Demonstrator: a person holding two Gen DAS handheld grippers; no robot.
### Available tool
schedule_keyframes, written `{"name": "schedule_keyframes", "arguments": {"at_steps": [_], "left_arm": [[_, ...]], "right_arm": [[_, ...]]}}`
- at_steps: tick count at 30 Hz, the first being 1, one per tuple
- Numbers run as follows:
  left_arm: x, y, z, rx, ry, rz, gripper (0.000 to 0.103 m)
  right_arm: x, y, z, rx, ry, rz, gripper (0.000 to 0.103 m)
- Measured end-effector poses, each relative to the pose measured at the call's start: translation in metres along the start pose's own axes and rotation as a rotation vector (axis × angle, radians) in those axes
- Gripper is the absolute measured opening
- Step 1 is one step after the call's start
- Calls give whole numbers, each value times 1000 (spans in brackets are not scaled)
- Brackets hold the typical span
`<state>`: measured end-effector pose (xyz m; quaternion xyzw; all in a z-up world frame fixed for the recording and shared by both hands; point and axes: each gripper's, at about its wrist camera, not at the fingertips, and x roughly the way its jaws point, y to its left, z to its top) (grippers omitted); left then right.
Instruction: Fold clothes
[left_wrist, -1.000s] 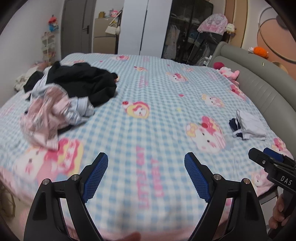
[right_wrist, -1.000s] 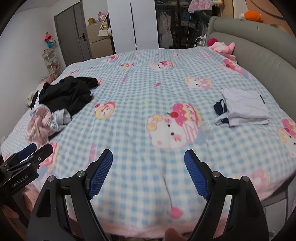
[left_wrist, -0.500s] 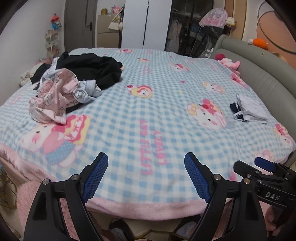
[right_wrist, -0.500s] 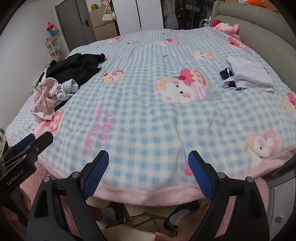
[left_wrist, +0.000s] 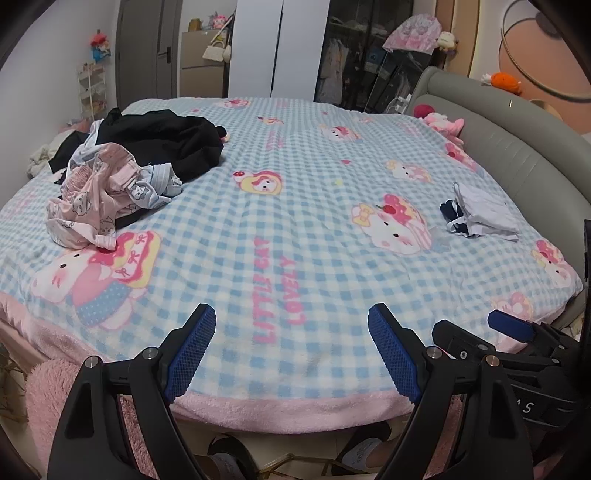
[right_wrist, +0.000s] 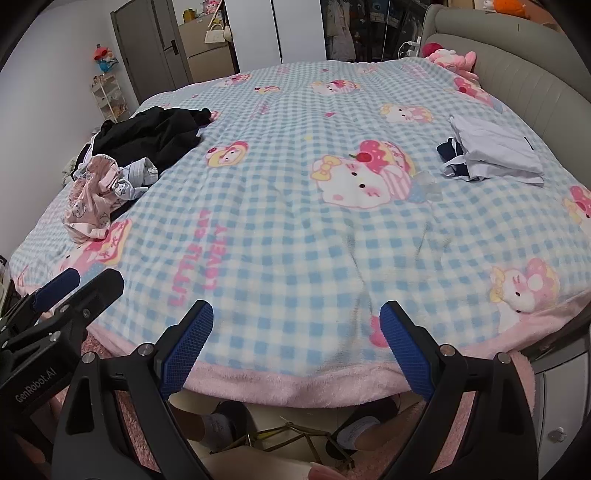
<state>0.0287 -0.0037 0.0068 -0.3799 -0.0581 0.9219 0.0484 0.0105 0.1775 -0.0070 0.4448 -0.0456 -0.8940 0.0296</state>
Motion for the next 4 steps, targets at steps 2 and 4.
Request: {"name": "schedule_keyframes", "arguments": {"at_steps": [2, 4], "left_arm": [[-1, 0, 0, -1, -2, 0, 87], [0, 0, -1, -1, -1, 0, 87]], "right_arm": [[1, 0, 0, 2, 3, 1, 93], [1, 0, -1, 2, 4, -3, 93]]}}
